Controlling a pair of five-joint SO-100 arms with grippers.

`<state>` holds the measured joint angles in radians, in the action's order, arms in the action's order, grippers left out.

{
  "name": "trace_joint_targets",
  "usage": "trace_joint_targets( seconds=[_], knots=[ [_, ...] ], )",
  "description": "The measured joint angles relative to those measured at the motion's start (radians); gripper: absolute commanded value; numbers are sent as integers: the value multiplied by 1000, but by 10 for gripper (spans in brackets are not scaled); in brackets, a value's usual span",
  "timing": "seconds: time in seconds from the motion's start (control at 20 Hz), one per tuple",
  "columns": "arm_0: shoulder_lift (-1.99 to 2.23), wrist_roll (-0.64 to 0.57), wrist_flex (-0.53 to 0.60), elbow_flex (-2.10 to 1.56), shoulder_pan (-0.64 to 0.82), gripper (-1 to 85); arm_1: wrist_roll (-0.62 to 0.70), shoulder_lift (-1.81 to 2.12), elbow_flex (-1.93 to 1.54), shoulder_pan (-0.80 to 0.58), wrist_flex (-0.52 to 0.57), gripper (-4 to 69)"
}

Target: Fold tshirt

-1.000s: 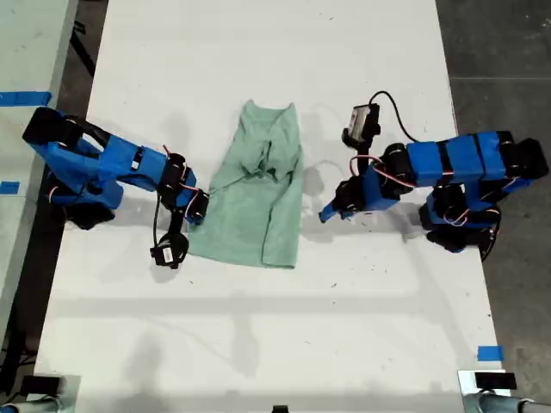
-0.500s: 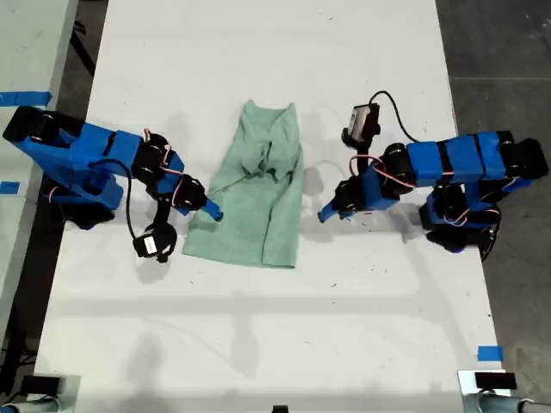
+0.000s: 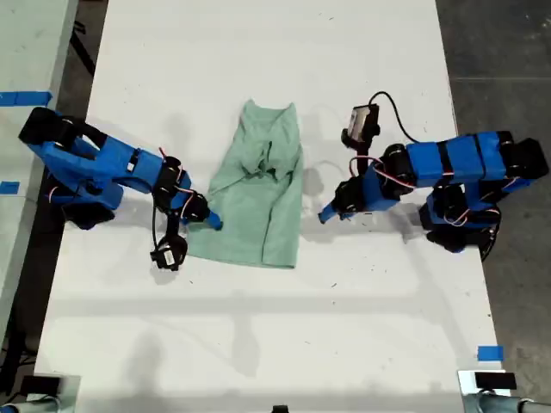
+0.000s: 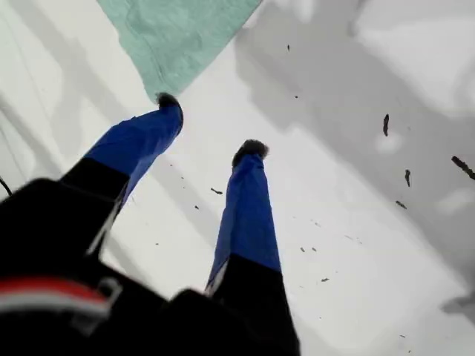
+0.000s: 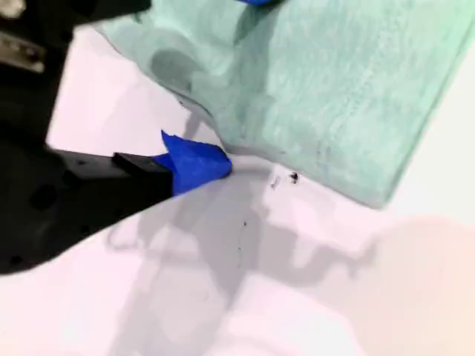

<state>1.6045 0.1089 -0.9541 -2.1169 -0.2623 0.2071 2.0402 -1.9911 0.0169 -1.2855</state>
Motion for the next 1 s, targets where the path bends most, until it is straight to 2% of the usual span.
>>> trace_joint_targets(
  seconds=[0.1,0.25,0.55,0.8,1.0],
  knots=[
    [-9,31,49,-41,2,1,0,0,0,5,0,157],
    [-21,63,60,-31,14,0,0,0,0,5,0,157],
    [-61,152,-184,132,9,0,0,0,-5,11,25,156],
    [-235,149,-522,575,-8,0,0,0,-18,18,29,155],
    [-426,98,-623,876,-8,0,-2,0,-35,25,44,155]
  ],
)
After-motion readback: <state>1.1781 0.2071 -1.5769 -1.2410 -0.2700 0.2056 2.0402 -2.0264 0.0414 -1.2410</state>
